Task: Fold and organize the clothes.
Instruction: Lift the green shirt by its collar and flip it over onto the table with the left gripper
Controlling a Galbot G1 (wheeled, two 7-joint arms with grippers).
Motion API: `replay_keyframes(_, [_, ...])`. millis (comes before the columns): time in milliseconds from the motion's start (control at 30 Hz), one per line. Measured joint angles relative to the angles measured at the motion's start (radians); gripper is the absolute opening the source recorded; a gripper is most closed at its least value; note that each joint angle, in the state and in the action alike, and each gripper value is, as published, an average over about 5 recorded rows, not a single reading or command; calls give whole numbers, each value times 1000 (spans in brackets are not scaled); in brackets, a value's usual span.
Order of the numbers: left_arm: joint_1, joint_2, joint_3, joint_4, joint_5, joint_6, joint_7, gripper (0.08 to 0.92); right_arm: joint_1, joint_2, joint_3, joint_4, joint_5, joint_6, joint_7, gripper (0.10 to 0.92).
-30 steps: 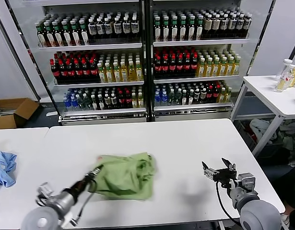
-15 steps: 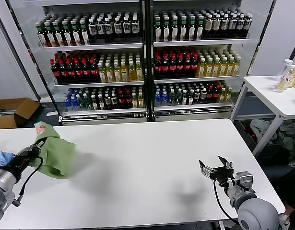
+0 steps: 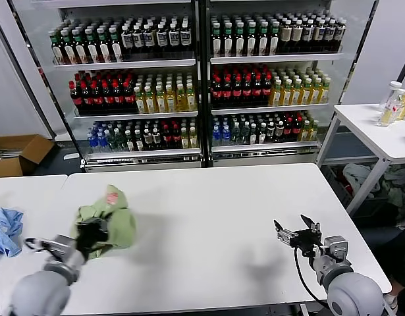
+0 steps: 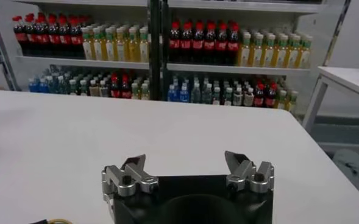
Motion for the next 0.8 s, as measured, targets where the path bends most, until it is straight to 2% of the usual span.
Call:
replay_keyframes(233, [-94, -8, 203, 11, 173, -10, 39, 109, -9, 7, 5, 7, -6, 0, 0, 823])
replay_keyframes(500, [-208, -45, 385, 59, 265, 8, 41, 117, -22, 13, 18, 14, -14, 0, 0, 823])
replay_keyframes(600, [-245, -69, 436, 81, 274, 7, 30, 166, -23, 14, 21, 19, -16, -1, -1, 823])
replay_keyframes(800, [-282, -128, 504, 101, 208, -14, -15, 335, -21, 16, 15, 23, -22, -1, -6, 823])
